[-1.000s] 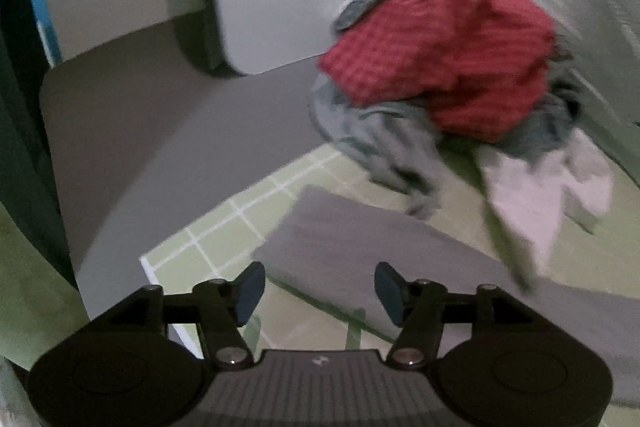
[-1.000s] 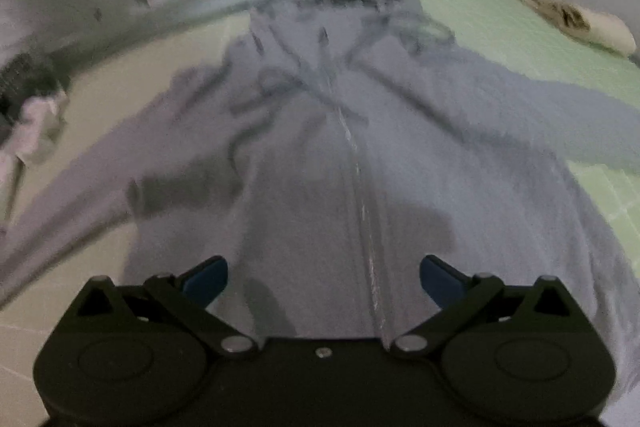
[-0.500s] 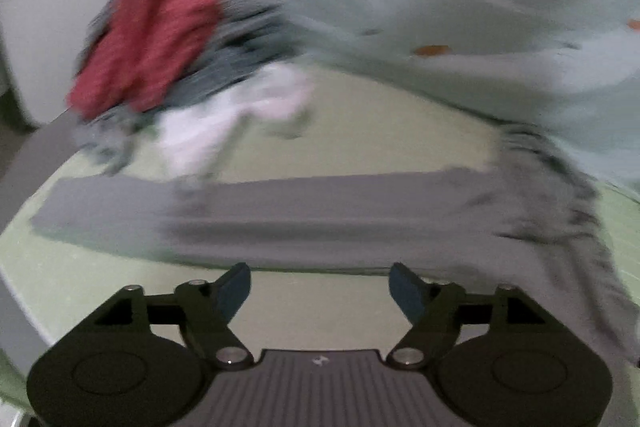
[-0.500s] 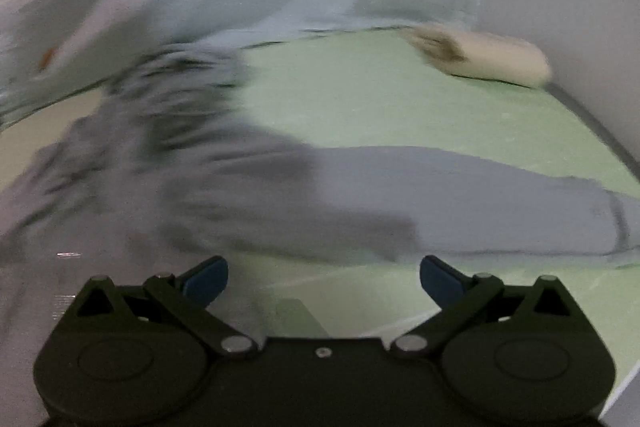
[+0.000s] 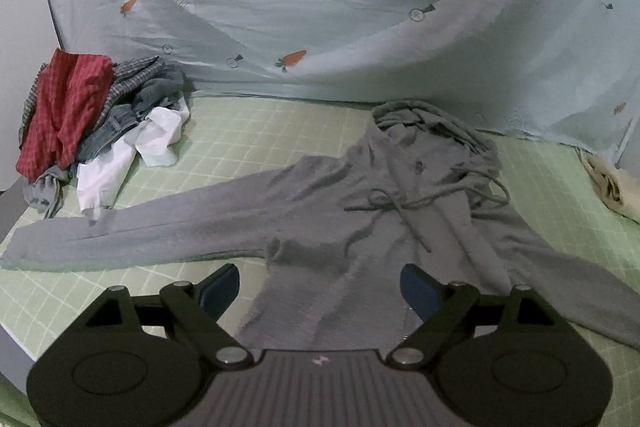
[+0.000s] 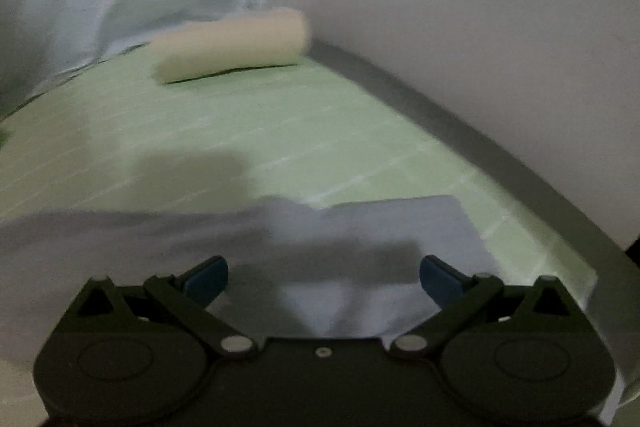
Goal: Fold clothes
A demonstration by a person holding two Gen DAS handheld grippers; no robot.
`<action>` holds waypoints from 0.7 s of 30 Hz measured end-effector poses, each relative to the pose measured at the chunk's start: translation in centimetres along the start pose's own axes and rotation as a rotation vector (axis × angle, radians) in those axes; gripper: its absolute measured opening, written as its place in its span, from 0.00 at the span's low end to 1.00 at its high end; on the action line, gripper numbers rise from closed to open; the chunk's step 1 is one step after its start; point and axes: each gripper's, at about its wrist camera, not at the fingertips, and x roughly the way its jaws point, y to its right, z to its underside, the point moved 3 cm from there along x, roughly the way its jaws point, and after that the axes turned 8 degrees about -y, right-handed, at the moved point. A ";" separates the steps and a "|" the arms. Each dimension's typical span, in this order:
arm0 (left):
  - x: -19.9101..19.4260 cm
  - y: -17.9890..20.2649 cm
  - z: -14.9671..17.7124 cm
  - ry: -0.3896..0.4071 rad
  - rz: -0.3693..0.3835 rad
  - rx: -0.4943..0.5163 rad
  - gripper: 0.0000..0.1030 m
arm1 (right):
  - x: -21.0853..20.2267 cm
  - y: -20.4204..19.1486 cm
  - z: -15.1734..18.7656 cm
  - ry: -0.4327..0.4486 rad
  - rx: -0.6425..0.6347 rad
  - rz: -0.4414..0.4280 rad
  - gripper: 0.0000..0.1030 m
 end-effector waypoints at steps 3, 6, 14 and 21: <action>-0.2 1.2 -0.2 0.002 -0.012 0.004 0.85 | 1.2 2.0 -0.4 -0.008 0.024 -0.009 1.00; -0.2 2.4 -0.4 -0.004 -0.020 0.022 0.85 | 1.5 2.3 -0.6 -0.006 -0.005 -0.044 0.96; -0.1 5.1 -1.5 -0.002 -0.029 0.085 0.85 | 0.7 3.5 -2.0 0.046 -0.065 -0.077 0.07; 0.2 4.4 -1.9 0.001 -0.053 0.069 0.85 | 2.6 7.1 -4.3 0.033 0.060 0.100 0.26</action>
